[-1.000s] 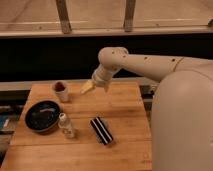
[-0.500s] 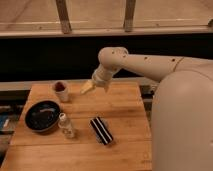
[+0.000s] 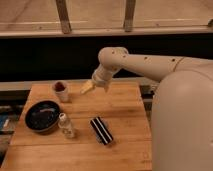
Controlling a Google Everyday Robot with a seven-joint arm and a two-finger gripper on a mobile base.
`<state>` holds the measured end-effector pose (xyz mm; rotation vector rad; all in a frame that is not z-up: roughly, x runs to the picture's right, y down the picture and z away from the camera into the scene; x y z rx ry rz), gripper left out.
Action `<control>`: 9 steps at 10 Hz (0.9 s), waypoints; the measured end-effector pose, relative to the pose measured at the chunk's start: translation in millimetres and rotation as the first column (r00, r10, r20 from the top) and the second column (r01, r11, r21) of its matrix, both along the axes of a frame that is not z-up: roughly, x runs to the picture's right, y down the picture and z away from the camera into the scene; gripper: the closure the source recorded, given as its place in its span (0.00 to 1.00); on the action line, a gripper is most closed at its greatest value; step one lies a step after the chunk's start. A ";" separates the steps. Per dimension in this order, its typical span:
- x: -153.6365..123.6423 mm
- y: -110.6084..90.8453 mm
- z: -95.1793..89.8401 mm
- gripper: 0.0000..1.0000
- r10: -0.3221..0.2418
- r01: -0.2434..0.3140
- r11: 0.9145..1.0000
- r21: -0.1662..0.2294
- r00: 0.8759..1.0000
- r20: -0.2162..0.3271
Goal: Knock the bottle over
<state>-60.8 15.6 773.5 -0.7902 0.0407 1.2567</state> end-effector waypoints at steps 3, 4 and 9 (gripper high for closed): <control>0.0 0.0 0.0 0.34 0.000 0.000 1.000 0.000 1.000 0.000; 0.0 0.0 0.0 0.44 0.000 0.000 1.000 0.000 1.000 0.000; -0.7 3.3 1.3 0.95 -0.018 0.018 1.000 -0.008 1.000 0.005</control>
